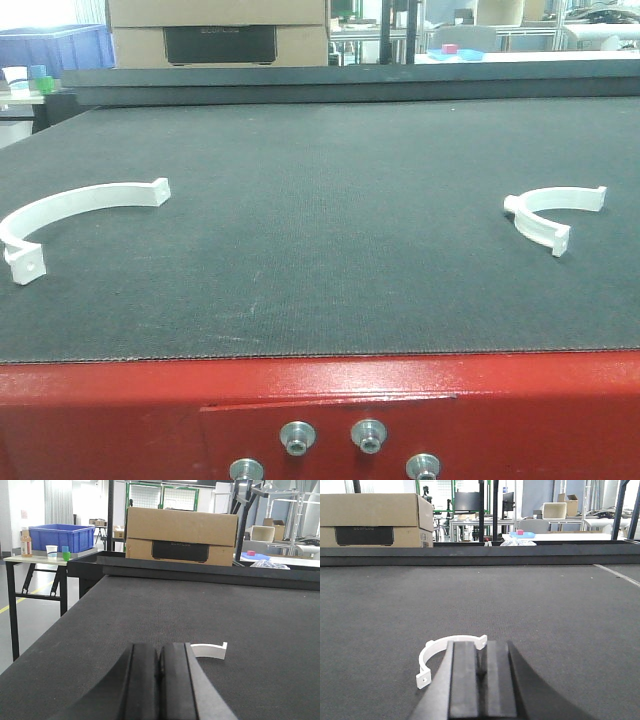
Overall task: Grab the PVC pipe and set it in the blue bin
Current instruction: 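Lower both grippers toward the two white half-ring pipe clamps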
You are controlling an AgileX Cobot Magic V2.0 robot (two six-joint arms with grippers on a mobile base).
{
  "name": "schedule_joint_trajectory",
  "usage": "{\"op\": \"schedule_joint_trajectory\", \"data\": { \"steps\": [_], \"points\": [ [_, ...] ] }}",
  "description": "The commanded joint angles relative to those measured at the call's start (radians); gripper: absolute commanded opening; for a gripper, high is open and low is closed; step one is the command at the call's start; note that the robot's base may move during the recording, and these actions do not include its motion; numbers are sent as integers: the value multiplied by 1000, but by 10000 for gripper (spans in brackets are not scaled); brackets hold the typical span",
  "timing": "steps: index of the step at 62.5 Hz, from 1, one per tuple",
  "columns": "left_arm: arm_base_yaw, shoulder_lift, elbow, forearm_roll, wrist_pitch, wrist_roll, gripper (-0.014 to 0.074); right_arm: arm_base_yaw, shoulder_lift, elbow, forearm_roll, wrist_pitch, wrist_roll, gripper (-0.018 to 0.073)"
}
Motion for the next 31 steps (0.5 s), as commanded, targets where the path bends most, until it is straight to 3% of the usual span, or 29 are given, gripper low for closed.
{"op": "schedule_joint_trajectory", "data": {
  "steps": [1,7,18,31],
  "points": [
    [-6,-5,-2,4,-31,-1,-111,1,-3,3,4,-23,-3,-168],
    [-6,-5,-2,4,-59,-1,-111,1,-3,3,42,-63,7,-168],
    [-6,-5,-25,31,-94,-1,-111,1,-3,3,51,-343,7,-168],
    [-6,20,-194,144,-46,-1,-111,1,26,-176,51,-274,7,-168]
  ]
}}
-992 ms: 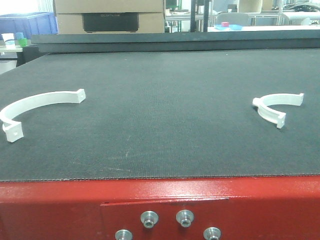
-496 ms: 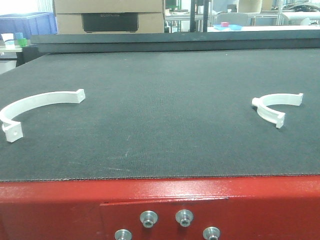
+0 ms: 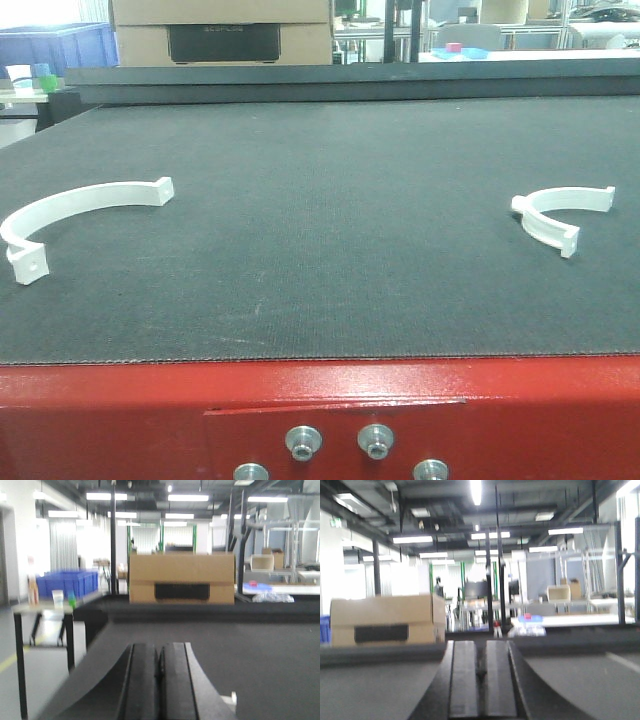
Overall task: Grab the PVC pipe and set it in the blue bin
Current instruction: 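Lower both grippers toward the two white half-ring pipe clamps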
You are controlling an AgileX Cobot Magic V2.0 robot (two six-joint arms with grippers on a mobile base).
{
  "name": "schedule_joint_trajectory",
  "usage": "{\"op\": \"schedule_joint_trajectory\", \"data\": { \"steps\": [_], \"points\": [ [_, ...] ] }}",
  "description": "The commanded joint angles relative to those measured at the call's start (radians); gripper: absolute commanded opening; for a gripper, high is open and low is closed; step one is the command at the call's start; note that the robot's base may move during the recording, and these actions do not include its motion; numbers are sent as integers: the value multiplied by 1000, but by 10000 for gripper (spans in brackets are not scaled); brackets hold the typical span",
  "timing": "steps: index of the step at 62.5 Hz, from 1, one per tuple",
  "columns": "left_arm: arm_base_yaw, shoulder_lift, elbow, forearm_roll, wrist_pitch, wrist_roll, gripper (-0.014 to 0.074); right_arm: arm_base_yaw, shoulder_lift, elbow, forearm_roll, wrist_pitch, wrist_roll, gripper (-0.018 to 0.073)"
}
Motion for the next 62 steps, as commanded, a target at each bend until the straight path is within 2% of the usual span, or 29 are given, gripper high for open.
{"op": "schedule_joint_trajectory", "data": {
  "steps": [1,5,9,14,22,23,33,41,54,62],
  "points": [
    [-6,29,-80,65,1,-1,-111,1,35,-79,4,-9,-2,-168],
    [-6,84,-142,105,3,-1,-111,1,90,-130,4,-8,-2,-168],
    [-6,140,-199,103,18,-1,-111,1,155,-179,4,0,-2,-168],
    [-6,236,-302,87,93,-1,-111,1,241,-248,4,54,-2,-168],
    [-6,389,-472,83,255,-1,-111,1,392,-401,4,294,-2,-168],
    [-6,448,-534,83,315,-1,-111,1,457,-460,-3,379,-2,-168],
    [-6,629,-692,83,507,-1,-111,1,673,-626,-7,542,-2,-168],
    [-6,761,-768,83,578,-1,-111,1,808,-702,-9,656,-2,-168],
    [-6,1048,-954,52,754,-1,-111,1,990,-724,-6,668,-2,-168],
    [-6,1190,-1024,-60,824,-1,-111,1,1066,-724,45,663,-2,-168]
  ]
}}
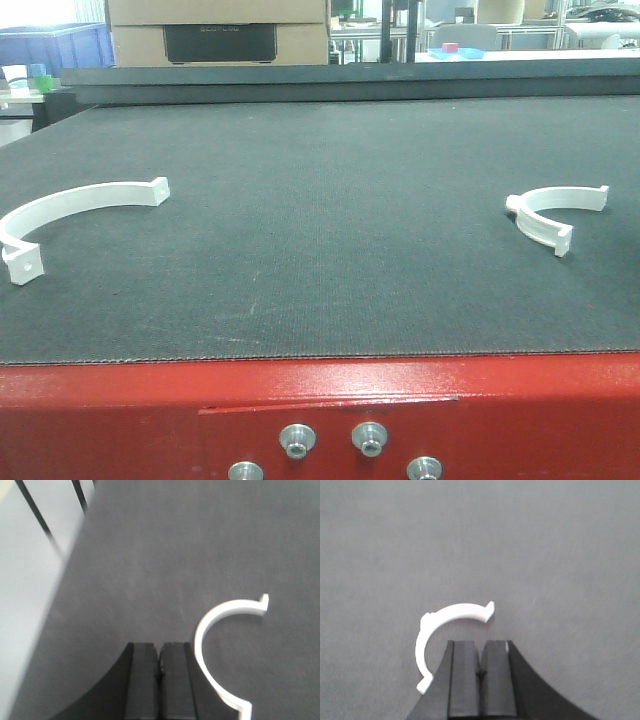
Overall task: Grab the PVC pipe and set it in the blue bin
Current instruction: 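Lower both grippers toward the two white half-ring pipe clamps, then close left and right grippers on the rims of the white clamps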
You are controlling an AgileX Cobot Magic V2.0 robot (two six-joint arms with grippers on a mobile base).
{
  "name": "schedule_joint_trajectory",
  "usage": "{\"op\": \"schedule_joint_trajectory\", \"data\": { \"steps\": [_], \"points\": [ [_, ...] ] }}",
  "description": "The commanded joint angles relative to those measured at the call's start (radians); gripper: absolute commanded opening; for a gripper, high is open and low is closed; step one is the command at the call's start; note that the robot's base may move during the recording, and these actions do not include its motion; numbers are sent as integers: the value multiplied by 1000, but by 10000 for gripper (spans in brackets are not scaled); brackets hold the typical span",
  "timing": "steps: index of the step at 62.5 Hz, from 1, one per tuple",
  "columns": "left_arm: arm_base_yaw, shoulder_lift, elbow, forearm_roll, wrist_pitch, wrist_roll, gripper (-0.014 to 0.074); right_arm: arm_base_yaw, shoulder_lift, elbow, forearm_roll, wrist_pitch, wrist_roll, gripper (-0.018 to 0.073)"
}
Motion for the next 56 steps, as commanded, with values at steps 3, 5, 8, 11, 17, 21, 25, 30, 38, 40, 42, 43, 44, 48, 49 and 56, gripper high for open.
{"op": "schedule_joint_trajectory", "data": {
  "steps": [3,5,8,11,17,21,25,30,38,40,42,43,44,48,49,56],
  "points": [
    [-6,89,-39,-131,37,-2,-111,1,60,-8,20,-15,-2,-168],
    [-6,104,-39,-154,37,-2,-111,1,71,-8,20,-23,-2,-168],
    [-6,128,-39,-182,45,-2,-111,1,90,-8,20,-20,-2,-168],
    [-6,147,-39,-207,47,-2,-111,1,112,-8,18,-20,-2,-168],
    [-6,177,-39,-214,36,-2,-111,1,167,-9,9,1,-2,-168],
    [-6,187,-39,-214,36,-2,-111,1,207,-23,9,25,-2,-158],
    [-6,194,-39,-214,36,-2,-111,1,261,-59,9,63,-2,-151],
    [-6,194,-39,-214,36,-2,-111,4,335,-139,9,144,-2,-151],
    [-6,193,-39,-214,34,-2,-111,52,456,-299,0,271,-2,-151],
    [-6,193,-39,-214,34,-2,-111,68,481,-330,-8,289,-2,-151],
    [-6,193,-39,-216,33,-2,-111,83,511,-360,-16,307,-2,-151],
    [-6,193,-39,-216,33,-2,-111,91,523,-383,-22,316,-2,-151],
    [-6,193,-39,-216,33,-2,-111,102,542,-398,-23,334,-2,-151],
    [-6,193,-39,-216,33,-2,-111,126,600,-477,-23,406,-2,-151],
    [-6,193,-39,-216,33,-2,-111,130,613,-494,-23,425,-2,-151],
    [-6,193,-39,-222,40,-2,-111,151,712,-618,-23,569,1,-151]
  ]
}}
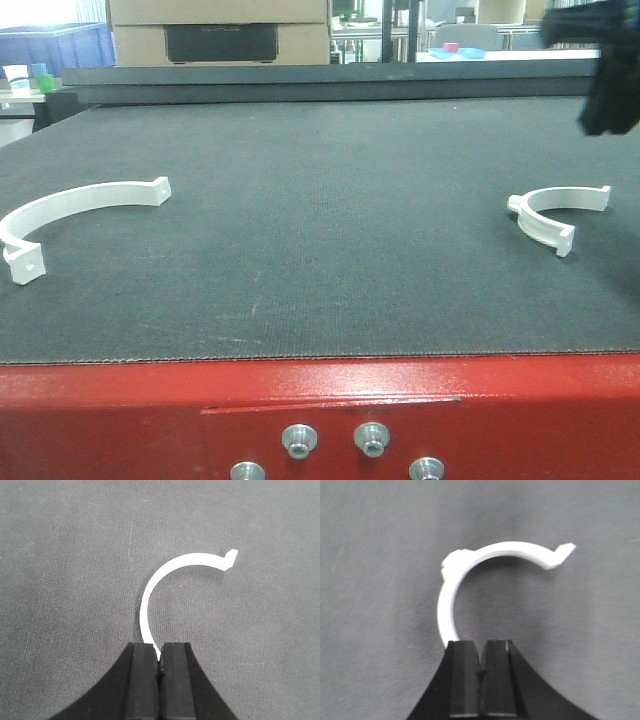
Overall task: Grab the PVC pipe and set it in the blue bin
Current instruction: 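Close left and right grippers on the rims of the white clamps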
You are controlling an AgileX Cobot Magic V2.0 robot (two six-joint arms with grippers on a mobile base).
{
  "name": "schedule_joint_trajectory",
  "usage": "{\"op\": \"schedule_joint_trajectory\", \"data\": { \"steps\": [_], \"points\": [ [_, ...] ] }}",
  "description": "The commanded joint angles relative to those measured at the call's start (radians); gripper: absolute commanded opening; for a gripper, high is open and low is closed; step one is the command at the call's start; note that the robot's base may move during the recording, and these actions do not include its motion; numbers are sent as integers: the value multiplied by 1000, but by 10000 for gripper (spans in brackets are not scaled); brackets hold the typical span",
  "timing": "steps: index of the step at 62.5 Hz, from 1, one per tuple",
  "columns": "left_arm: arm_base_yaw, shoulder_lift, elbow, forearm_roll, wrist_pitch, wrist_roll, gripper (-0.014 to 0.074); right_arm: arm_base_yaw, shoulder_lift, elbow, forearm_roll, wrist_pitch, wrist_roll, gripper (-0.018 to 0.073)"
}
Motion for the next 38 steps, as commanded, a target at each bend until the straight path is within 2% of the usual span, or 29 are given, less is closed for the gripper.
{"op": "schedule_joint_trajectory", "data": {
  "steps": [1,7,18,30,34,38],
  "points": [
    [-6,-1,-8,-14,-3,-2,-111,15,78,-99,-16,117,1,-151],
    [-6,-1,-8,-14,-1,-2,-111,32,136,-176,-16,170,5,-151],
    [-6,-1,-8,-14,-1,-2,-111,39,205,-216,-26,176,61,-127],
    [-6,-1,-8,-14,-1,-2,-111,39,247,-216,-26,169,61,168],
    [-6,-1,-8,-14,-1,-2,-111,41,253,-216,-26,155,61,232],
    [-6,-1,-8,-14,-1,-2,-111,48,262,-216,-26,144,61,247]
  ]
}}
